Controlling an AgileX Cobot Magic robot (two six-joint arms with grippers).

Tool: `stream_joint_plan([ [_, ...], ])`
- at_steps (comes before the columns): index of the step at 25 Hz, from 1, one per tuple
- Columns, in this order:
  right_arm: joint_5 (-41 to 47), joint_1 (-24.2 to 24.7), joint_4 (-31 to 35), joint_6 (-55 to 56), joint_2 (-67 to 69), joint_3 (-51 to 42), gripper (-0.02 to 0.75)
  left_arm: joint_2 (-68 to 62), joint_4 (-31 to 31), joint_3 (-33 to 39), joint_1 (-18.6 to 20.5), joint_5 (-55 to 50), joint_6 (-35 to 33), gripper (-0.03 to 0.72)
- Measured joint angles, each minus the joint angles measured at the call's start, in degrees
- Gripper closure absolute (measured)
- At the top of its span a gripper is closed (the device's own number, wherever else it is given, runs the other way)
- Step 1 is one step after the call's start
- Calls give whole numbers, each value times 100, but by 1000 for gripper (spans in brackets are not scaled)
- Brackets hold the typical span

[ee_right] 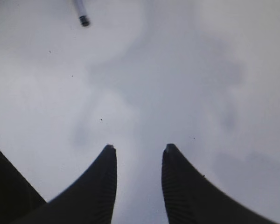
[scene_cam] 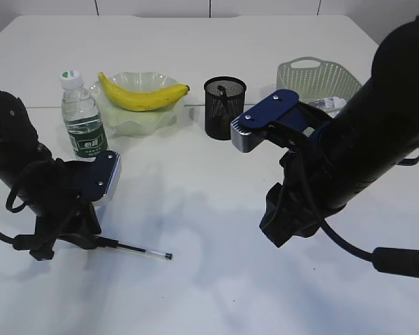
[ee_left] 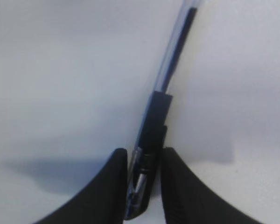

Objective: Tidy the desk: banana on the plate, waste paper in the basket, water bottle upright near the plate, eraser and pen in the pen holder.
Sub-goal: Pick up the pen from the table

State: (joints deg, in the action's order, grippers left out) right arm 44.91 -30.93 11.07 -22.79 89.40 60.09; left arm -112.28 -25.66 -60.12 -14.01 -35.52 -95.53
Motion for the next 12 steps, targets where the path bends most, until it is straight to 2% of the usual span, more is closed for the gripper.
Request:
stream_joint_plan([
  [12,0,0,0,-22,0,0,489,0,-130,0,0,-91,57,608],
])
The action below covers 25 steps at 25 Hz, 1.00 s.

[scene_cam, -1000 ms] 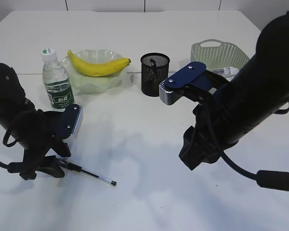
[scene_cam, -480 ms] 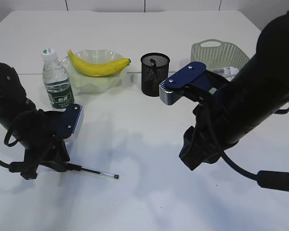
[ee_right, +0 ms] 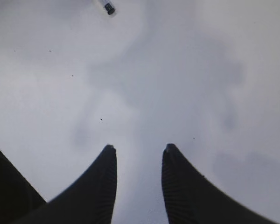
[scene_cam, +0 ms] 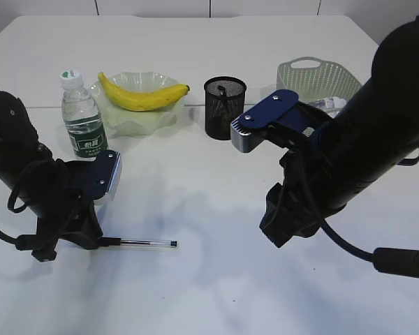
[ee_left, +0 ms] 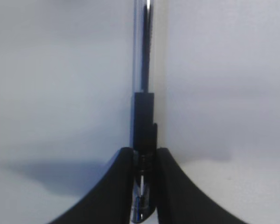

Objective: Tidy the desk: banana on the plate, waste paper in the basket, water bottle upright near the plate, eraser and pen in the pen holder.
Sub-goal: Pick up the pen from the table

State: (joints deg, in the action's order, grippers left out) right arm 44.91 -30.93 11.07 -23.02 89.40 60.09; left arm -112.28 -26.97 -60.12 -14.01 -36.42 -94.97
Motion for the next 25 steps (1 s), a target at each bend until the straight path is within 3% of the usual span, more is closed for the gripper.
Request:
stream_joint_plan([
  [13,10,0,59,-64,0,0,489,167,-14,0,0,-229,253,613],
  [25,496,0,494,-959,-310,532,489,813,13,0,0,-528,503,613],
])
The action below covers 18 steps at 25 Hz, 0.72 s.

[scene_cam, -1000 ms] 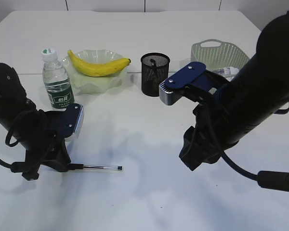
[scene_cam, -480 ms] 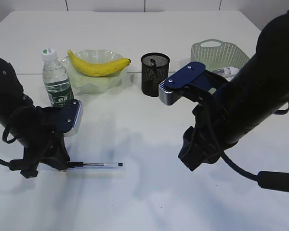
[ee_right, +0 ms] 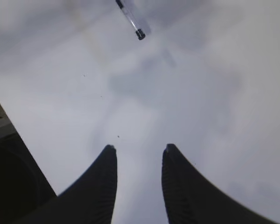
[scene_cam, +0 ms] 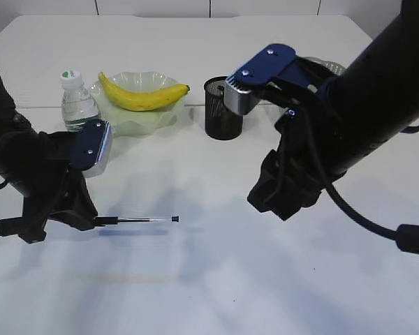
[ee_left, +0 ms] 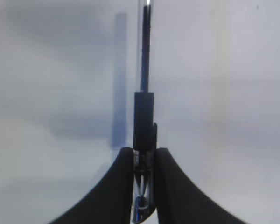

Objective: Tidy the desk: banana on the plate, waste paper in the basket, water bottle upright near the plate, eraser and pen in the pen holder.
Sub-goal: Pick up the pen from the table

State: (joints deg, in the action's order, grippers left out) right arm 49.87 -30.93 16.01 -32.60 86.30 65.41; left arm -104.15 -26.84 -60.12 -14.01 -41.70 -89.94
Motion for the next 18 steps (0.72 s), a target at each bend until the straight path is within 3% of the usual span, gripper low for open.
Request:
stream_joint_plan([
  [18,720,0,216,-458,-482,578,402,1382,-60,0,-13,-539,207,615],
])
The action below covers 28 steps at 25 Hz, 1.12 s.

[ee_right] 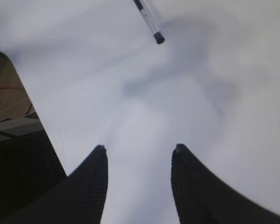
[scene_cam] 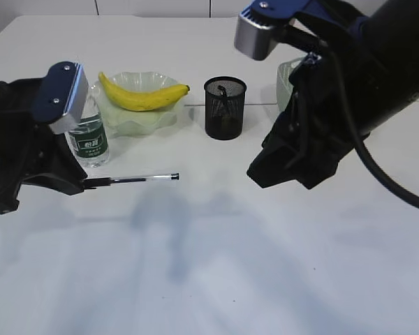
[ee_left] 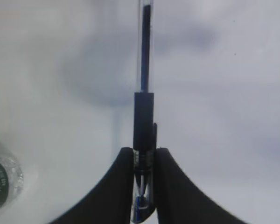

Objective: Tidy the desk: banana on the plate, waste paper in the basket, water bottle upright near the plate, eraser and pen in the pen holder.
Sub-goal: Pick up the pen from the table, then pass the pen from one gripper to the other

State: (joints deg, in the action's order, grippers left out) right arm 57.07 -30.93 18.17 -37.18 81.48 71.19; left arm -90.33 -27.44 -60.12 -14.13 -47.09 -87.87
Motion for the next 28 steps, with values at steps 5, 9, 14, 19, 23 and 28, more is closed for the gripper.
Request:
stream_joint_plan([
  [5,618,0,394,-213,78,649,390,337,-11,0,-168,-87,0,615],
  [9,1255,64,681,-250,351,1387,386,453,-21,0,-470,-205,0,615],
  [14,1358,385,1037,-249,815,2084,384,485,-21,0,-670,-405,0,615],
  [19,1368,699,1370,-249,1192,2220,384,643,-21,0,-751,-433,0,615],
  [23,1368,728,1558,-249,1605,2220,384,818,-11,0,-858,-433,14,615],
  [28,1368,728,1790,-298,1992,2220,384,909,0,0,-918,-433,17,615],
])
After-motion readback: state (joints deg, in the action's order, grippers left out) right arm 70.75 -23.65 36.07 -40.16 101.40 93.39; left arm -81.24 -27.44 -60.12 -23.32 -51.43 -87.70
